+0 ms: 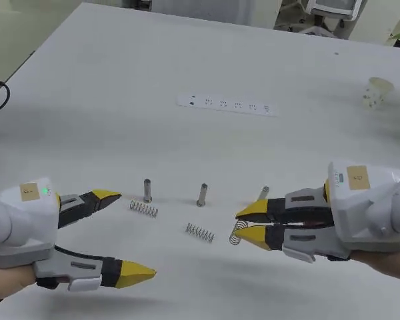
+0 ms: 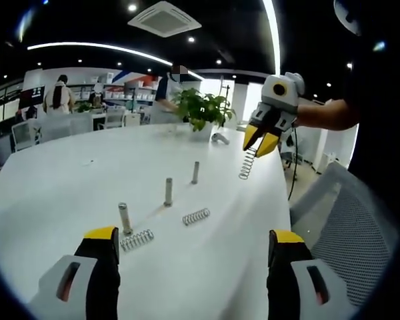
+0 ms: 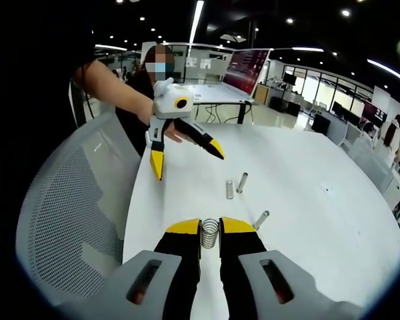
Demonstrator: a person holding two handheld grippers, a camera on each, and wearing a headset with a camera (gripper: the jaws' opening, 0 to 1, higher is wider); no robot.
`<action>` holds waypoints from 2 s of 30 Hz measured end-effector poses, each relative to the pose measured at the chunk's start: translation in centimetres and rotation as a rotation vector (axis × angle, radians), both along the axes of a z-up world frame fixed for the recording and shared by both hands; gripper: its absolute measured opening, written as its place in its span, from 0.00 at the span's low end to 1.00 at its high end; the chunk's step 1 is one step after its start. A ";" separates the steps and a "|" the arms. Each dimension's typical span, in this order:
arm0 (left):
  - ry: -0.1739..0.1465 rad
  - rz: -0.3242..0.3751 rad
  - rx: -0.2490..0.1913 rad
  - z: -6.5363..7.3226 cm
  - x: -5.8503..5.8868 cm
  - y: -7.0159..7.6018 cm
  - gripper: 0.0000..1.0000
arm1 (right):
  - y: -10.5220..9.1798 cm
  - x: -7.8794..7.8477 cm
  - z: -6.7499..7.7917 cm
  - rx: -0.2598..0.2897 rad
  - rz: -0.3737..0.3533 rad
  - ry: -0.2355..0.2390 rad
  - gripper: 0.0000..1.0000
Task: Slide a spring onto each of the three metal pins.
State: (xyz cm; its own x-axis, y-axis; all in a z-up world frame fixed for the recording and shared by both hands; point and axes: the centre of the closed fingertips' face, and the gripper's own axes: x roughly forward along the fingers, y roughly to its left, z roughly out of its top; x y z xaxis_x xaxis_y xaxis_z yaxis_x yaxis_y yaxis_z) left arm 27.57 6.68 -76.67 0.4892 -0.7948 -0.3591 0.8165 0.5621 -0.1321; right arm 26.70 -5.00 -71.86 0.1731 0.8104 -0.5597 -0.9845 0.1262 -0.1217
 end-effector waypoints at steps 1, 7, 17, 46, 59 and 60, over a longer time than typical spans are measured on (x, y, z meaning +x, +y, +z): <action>-0.003 0.004 0.001 0.0 0.1 0.0 0.93 | -0.1 0.0 0.0 0.001 -0.004 0.002 0.07; -0.005 0.016 -0.002 0.1 0.4 0.1 0.96 | -0.8 0.2 -0.1 -0.008 -0.016 -0.007 0.07; 0.007 0.042 -0.002 -0.2 0.2 1.0 0.98 | -2.5 2.1 0.3 -0.016 -0.077 -0.026 0.07; 0.012 0.069 -0.009 -0.1 0.2 1.7 0.98 | -5.2 7.8 -0.5 -0.057 -0.196 -0.056 0.07; 0.017 0.091 -0.012 -0.1 0.2 2.4 0.98 | -5.9 10.5 -0.6 -0.047 -0.259 -0.061 0.07; 0.016 0.092 -0.012 -0.1 0.2 2.4 0.98 | -6.0 10.8 -0.7 -0.050 -0.266 -0.060 0.07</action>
